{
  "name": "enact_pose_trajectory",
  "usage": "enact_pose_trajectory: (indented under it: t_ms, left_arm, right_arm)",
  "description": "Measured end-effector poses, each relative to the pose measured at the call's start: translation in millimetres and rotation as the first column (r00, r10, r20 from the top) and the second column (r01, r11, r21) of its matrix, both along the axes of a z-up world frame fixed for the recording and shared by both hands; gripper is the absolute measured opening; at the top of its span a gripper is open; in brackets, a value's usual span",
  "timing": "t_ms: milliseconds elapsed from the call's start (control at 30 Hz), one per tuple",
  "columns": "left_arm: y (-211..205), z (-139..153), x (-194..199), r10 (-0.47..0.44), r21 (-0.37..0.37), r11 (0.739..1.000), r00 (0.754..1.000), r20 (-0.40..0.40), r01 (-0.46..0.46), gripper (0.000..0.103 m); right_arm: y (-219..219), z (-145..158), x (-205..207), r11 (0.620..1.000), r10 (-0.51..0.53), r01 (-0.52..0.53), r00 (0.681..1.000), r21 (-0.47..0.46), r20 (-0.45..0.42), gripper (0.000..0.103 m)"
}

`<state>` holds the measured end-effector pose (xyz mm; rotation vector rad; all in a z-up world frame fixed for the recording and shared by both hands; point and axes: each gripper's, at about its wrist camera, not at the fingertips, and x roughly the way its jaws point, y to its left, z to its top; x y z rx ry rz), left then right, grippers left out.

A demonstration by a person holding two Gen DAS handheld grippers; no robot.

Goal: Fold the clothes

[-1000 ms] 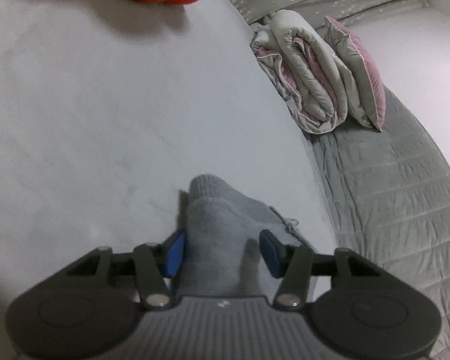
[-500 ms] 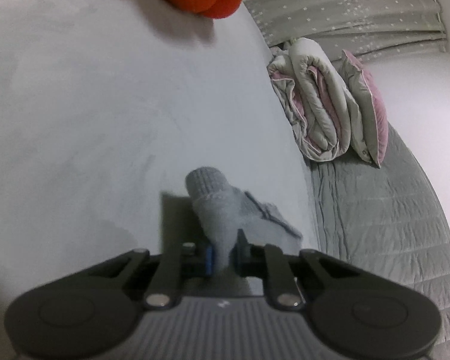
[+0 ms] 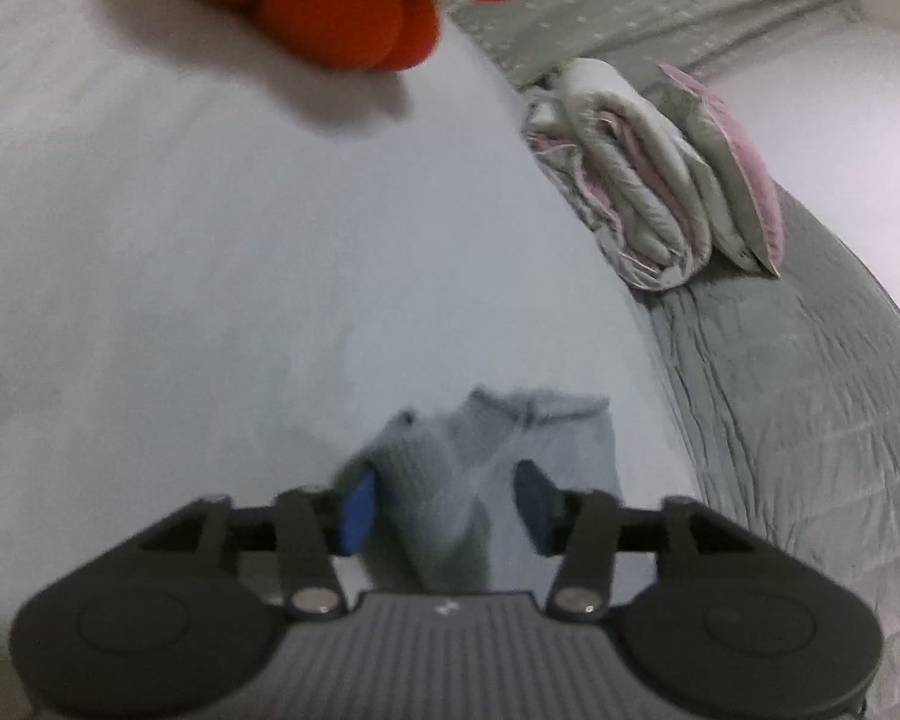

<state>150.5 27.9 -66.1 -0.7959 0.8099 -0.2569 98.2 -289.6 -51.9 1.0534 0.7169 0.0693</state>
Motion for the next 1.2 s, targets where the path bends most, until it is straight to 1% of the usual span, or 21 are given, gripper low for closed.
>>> enact_pose_trajectory:
  t_ms: [33, 67, 100, 200, 300, 367, 433, 467, 500, 533, 567, 600, 700, 800, 900, 1033, 1100, 1200]
  left_arm:
    - [1.1, 0.5, 7.6, -0.016, 0.015, 1.0, 1.0, 0.01, 0.016, 0.063]
    - [0.7, -0.4, 16.3, -0.038, 0.031, 0.999, 0.999, 0.016, 0.037, 0.067]
    - [-0.1, -2.3, 25.3, -0.063, 0.039, 0.997, 0.998, 0.016, 0.063, 0.069]
    - [-7.9, -9.9, 49.6, -0.135, 0.051, 0.99, 0.991, 0.001, 0.135, 0.07]
    - [-15.6, -23.1, 70.3, -0.177, 0.06, 0.982, 0.984, -0.027, 0.178, 0.069]
    - [-17.5, -28.8, 76.9, -0.185, 0.032, 0.982, 0.982, -0.023, 0.186, 0.069]
    - [-18.5, -34.0, 81.6, -0.191, 0.0, 0.982, 0.981, -0.017, 0.191, 0.065]
    - [-18.8, -37.2, 84.5, -0.193, -0.022, 0.981, 0.981, -0.018, 0.192, 0.058]
    - [-18.6, -41.1, 88.0, -0.196, -0.05, 0.979, 0.98, -0.024, 0.195, 0.047]
    - [-19.2, -44.7, 90.6, -0.198, -0.072, 0.978, 0.98, -0.033, 0.195, 0.043]
    - [-19.9, -47.1, 92.1, -0.196, -0.086, 0.978, 0.98, -0.036, 0.192, 0.033]
    - [-20.5, -49.1, 93.5, -0.193, -0.099, 0.977, 0.981, -0.037, 0.189, 0.03]
    - [-24.1, -48.1, 97.7, -0.176, -0.128, 0.977, 0.984, -0.019, 0.172, 0.025]
    - [-34.7, -38.9, 111.3, -0.174, -0.133, 0.976, 0.985, -0.002, 0.172, 0.024]
    - [-52.6, -23.9, 128.3, -0.169, -0.132, 0.976, 0.985, 0.037, 0.172, 0.024]
    - [-86.8, -10.9, 157.8, -0.155, -0.16, 0.973, 0.985, 0.071, 0.165, 0.024]
    - [-103.9, -8.0, 174.0, -0.155, -0.17, 0.971, 0.984, 0.081, 0.167, 0.024]
    - [-130.9, -9.0, 201.2, -0.155, -0.204, 0.964, 0.984, 0.089, 0.17, 0.024]
  right_arm:
    - [1.0, -0.6, -0.3, 1.0, 0.0, 0.0, 1.0, 0.001, -0.001, 0.067]
    - [2.1, -1.2, -0.6, 1.0, 0.001, -0.001, 1.0, 0.003, -0.003, 0.067]
    - [3.1, -1.7, -0.9, 1.0, 0.001, -0.001, 1.0, 0.004, -0.004, 0.067]
    - [5.9, -3.9, -1.2, 1.0, 0.002, -0.002, 1.0, 0.003, -0.007, 0.067]
    - [6.2, -5.2, 1.3, 1.0, 0.008, -0.008, 1.0, -0.006, 0.001, 0.067]
    - [6.4, -6.5, 2.8, 1.0, 0.017, -0.017, 1.0, -0.011, 0.011, 0.067]
    - [5.9, -8.3, 4.9, 1.0, 0.015, -0.015, 1.0, -0.014, 0.02, 0.067]
    - [5.4, -9.3, 6.2, 1.0, 0.01, -0.01, 1.0, -0.015, 0.025, 0.067]
    - [4.9, -10.4, 7.4, 1.0, 0.005, -0.004, 1.0, -0.015, 0.03, 0.062]
    - [4.4, -11.4, 8.7, 1.0, -0.001, 0.001, 0.999, -0.016, 0.035, 0.058]
    - [4.1, -11.8, 10.1, 1.0, -0.002, 0.003, 0.999, -0.016, 0.042, 0.049]
    - [3.8, -11.9, 11.8, 1.0, -0.005, 0.006, 0.999, -0.015, 0.048, 0.046]
    - [4.0, -6.2, 13.6, 0.999, -0.025, 0.028, 0.996, -0.037, 0.081, 0.038]
    - [2.8, 6.6, 17.8, 0.996, -0.042, 0.05, 0.993, -0.075, 0.113, 0.035]
    - [-3.7, 20.9, 30.6, 0.991, -0.061, 0.077, 0.988, -0.11, 0.14, 0.033]
    - [-22.1, 35.5, 65.7, 0.982, -0.115, 0.137, 0.979, -0.131, 0.166, 0.032]
    - [-33.9, 43.7, 85.5, 0.974, -0.145, 0.173, 0.972, -0.144, 0.184, 0.032]
    - [-58.1, 49.1, 112.9, 0.963, -0.173, 0.209, 0.964, -0.17, 0.201, 0.031]
